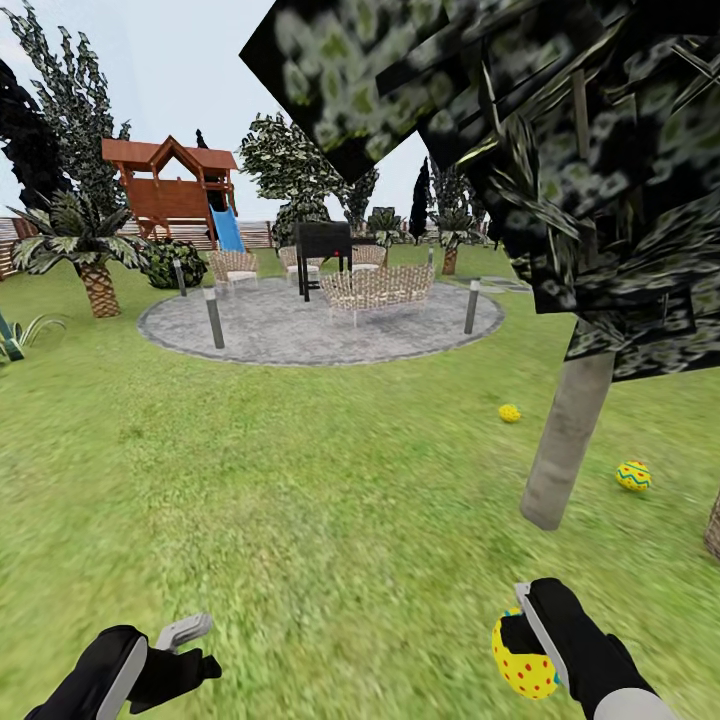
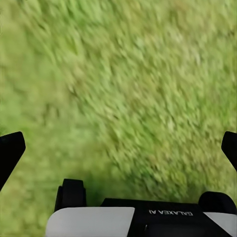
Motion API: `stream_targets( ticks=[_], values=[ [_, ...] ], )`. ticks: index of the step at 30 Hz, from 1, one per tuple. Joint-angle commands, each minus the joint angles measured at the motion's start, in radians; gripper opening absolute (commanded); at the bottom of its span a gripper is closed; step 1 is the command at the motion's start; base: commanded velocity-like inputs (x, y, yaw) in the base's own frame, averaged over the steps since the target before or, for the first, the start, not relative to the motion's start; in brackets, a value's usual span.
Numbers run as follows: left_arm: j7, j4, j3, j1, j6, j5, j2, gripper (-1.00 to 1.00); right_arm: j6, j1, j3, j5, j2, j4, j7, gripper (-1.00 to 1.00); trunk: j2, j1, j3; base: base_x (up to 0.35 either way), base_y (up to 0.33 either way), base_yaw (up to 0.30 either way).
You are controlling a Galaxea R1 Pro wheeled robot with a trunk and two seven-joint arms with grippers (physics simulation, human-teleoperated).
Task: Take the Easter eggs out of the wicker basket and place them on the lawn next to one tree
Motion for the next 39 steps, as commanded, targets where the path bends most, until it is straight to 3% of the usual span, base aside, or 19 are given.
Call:
stream_targets(
  ticks=[1,12,25,39],
  values=[
    [-0.005,0.0,0.002,-0.001,0.004,-0.003,-0.001,1.0,0.004,0.0,0.001,0.002,0.0,-0.001,-0.002,-1.0,-0.001,0.0,-0.001,0.197,0.0,0.0],
    [-0.005,0.0,0.0,-0.001,0.002,-0.005,-0.002,1.0,0.004,0.0,0.0,0.004,0.001,-0.003,-0.003,-1.0,-0.001,0.0,-0.001,0.323,0.0,-0.011],
    [-0.005,0.0,-0.005,-0.001,0.0,-0.006,-0.003,1.0,0.004,0.0,-0.001,0.0,0.003,-0.003,-0.003,-1.0,-0.001,0.0,0.009,0.213,0.0,-0.209],
    [-0.005,0.0,0.002,-0.001,0.002,-0.002,-0.003,1.0,0.004,0.0,-0.001,-0.001,0.004,-0.003,-0.004,-1.0,-0.001,0.0,0.009,0.296,0.145,-0.002]
  ],
)
